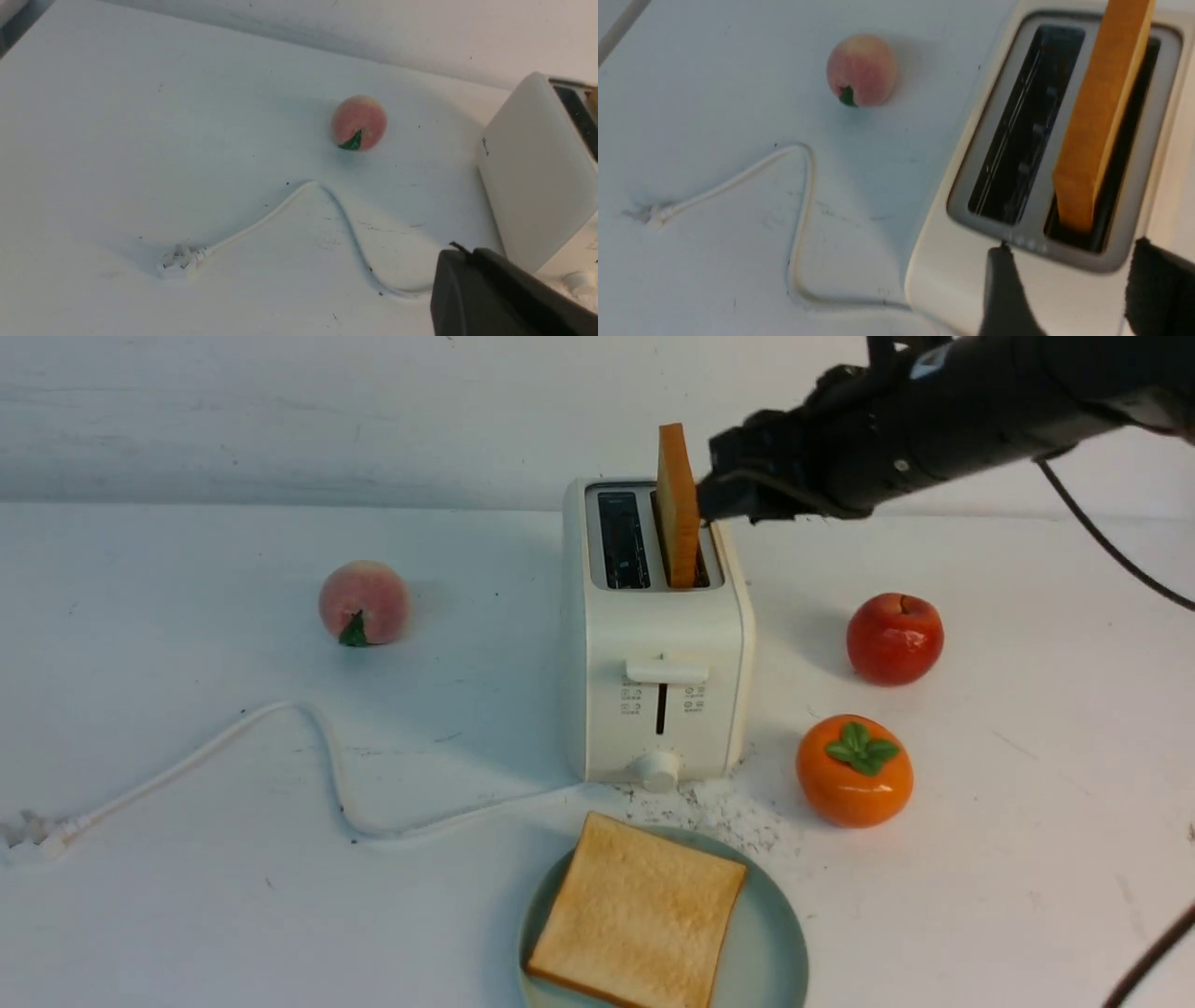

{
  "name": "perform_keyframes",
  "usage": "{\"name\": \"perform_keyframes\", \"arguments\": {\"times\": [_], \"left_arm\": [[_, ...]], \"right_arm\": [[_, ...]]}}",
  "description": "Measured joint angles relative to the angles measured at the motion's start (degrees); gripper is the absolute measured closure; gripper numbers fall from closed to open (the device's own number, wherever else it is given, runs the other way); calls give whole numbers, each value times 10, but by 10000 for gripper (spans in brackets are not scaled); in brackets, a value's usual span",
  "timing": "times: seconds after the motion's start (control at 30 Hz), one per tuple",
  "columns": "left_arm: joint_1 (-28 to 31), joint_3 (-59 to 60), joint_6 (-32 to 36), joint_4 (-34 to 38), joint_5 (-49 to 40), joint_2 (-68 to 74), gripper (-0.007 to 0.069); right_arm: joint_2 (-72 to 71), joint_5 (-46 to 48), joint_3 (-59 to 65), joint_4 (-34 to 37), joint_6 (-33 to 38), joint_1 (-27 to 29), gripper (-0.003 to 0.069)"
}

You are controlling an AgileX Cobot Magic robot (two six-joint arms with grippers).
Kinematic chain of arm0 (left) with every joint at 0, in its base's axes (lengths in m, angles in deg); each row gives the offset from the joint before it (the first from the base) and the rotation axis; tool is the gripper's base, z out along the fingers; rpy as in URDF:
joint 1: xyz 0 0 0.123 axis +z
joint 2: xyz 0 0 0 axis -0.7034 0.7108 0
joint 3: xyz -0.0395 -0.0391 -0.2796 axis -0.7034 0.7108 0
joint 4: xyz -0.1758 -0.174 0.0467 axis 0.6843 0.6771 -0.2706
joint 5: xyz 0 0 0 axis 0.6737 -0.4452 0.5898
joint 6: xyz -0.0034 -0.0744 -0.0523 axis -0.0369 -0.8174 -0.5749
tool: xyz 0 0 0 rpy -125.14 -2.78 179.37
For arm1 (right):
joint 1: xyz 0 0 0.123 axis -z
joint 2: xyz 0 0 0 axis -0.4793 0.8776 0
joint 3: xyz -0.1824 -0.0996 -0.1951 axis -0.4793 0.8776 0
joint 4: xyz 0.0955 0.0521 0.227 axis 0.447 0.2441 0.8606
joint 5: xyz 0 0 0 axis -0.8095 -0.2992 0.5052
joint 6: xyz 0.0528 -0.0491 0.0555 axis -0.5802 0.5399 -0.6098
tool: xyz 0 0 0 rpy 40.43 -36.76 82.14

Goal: Take toasted bread from bread machine on white table place on plate.
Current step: 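Grasp the toast slice in the toaster and pull it up out of the slot with the right gripper, then place the held slice of bread on top of the slice on the plate with the right gripper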

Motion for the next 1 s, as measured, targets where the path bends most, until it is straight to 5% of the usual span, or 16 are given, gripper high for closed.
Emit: {"name": "perform_keyframes", "arguments": {"times": [0.13,0.3,0.4,0.57,0.83,1.0], "left_arm": [[0,12,2,2,-4,-30,638],[0,31,19,16,-16,-50,638],[0,40,30,30,-35,-59,638],[0,40,50,30,-47,-62,638],[0,40,72,32,-48,-62,638],[0,45,73,42,-49,-62,638]], "right_arm": [[62,-27,-51,0,-2,0,151],[114,-64,-77,-1,-2,0,144],[138,-96,-78,-1,-2,0,235],[130,-94,-79,-25,-2,0,547],[-6,-55,-79,-79,-2,0,543],[-137,65,-83,-89,-2,0,543]]}}
